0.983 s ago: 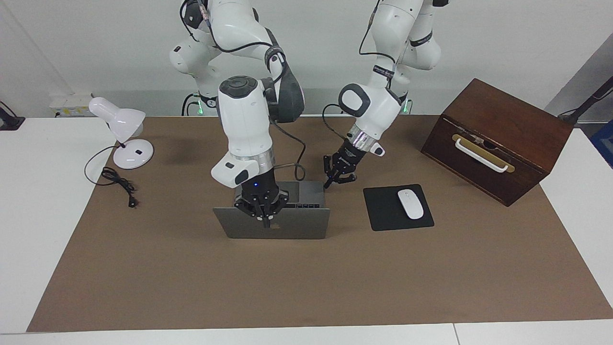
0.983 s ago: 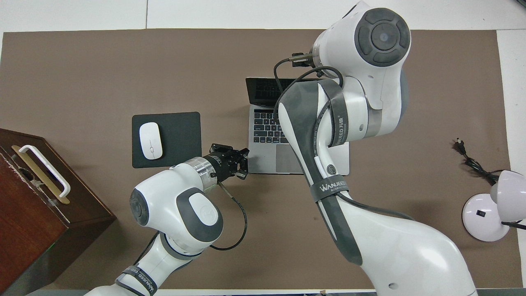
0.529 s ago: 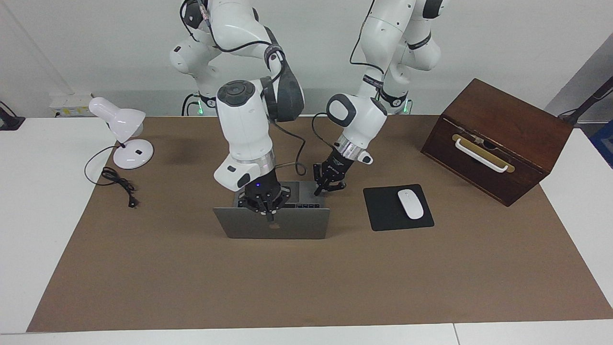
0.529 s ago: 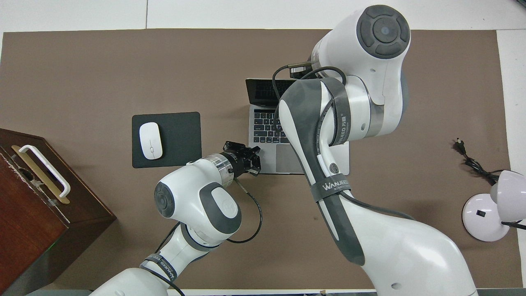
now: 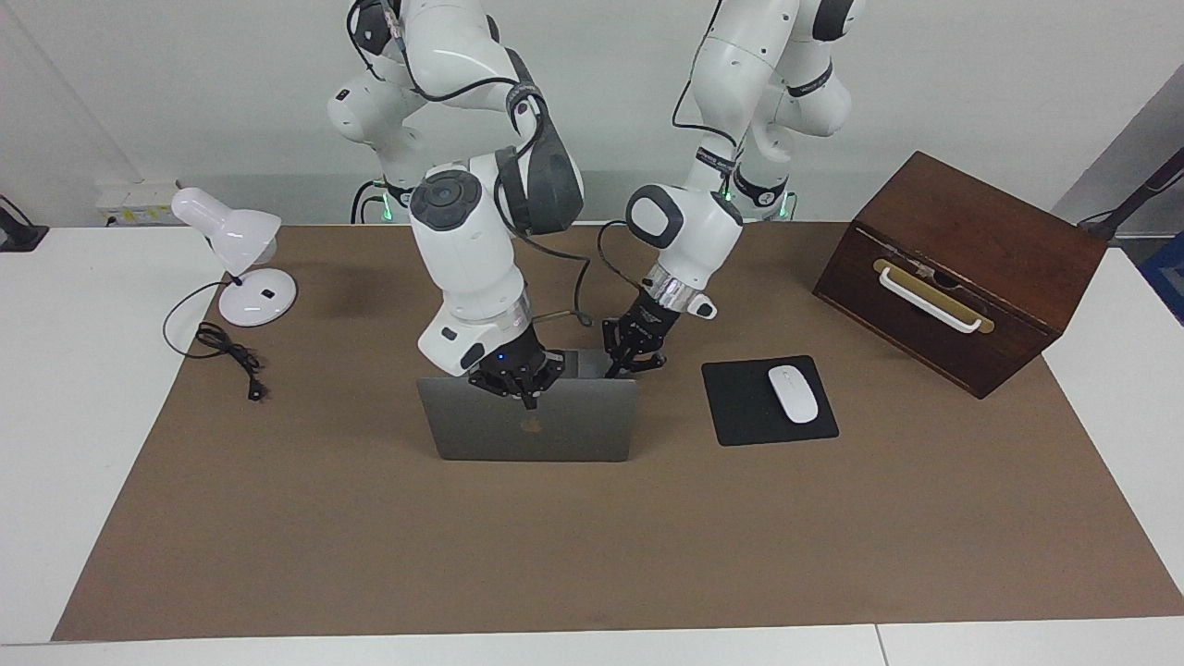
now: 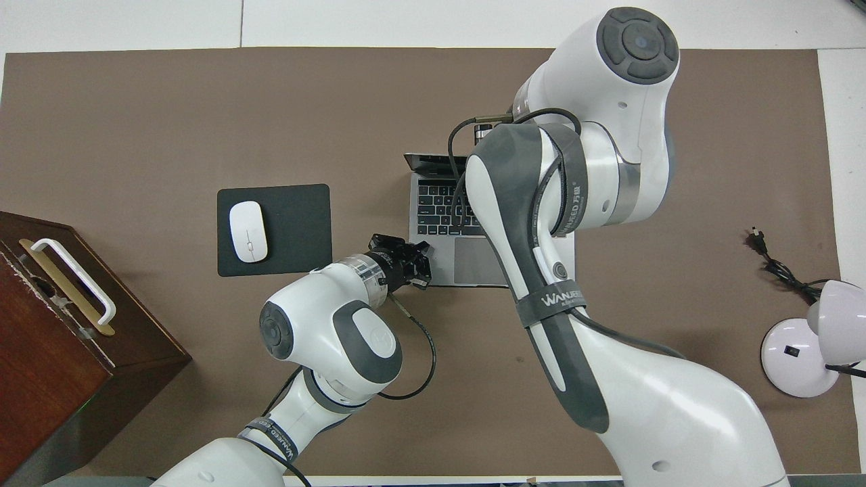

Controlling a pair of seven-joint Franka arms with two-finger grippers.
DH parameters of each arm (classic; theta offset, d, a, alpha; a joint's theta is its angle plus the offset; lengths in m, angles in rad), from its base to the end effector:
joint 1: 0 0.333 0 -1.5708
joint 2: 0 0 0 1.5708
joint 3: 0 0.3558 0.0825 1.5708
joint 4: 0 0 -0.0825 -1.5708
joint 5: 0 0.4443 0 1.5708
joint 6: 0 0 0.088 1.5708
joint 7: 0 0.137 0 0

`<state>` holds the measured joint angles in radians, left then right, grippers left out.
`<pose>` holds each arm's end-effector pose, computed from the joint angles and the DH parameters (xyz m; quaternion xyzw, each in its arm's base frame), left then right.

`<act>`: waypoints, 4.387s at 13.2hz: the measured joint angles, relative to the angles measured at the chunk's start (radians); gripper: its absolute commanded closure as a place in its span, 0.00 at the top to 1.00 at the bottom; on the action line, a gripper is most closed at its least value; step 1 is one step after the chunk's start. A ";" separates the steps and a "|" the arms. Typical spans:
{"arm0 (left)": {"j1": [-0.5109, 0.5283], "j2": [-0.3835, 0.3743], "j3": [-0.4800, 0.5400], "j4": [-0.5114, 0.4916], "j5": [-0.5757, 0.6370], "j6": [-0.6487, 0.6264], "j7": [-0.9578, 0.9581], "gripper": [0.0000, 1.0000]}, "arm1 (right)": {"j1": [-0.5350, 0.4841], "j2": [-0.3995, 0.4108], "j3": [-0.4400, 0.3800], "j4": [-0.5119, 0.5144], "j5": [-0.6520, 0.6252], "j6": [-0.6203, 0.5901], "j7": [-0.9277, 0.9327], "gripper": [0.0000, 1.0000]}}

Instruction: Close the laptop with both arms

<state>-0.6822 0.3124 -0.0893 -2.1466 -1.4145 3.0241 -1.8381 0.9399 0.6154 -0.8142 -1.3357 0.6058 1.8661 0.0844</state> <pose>0.5031 -0.3905 0.2458 0.3180 0.8876 -0.1999 0.2666 0.7365 0.2938 0.4510 -0.9956 -0.0051 -0.0403 0.0841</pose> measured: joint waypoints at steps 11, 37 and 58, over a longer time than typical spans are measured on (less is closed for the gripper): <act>-0.022 0.012 0.000 0.001 -0.004 0.042 0.000 0.00 | 0.000 -0.011 -0.006 -0.061 0.055 -0.137 0.000 0.00; -0.023 -0.054 -0.001 -0.091 -0.016 0.041 0.074 0.00 | 0.045 -0.018 -0.007 -0.223 0.076 -0.182 0.029 0.00; -0.023 -0.074 -0.002 -0.117 -0.019 0.041 0.099 0.00 | 0.064 -0.027 -0.007 -0.318 0.076 -0.118 0.030 0.00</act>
<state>-0.7057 0.2386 -0.0909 -2.2636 -1.4334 3.0650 -1.7395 1.0038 0.5881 -0.8208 -1.6535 0.6823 1.7485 0.1142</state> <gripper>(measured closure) 0.991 0.991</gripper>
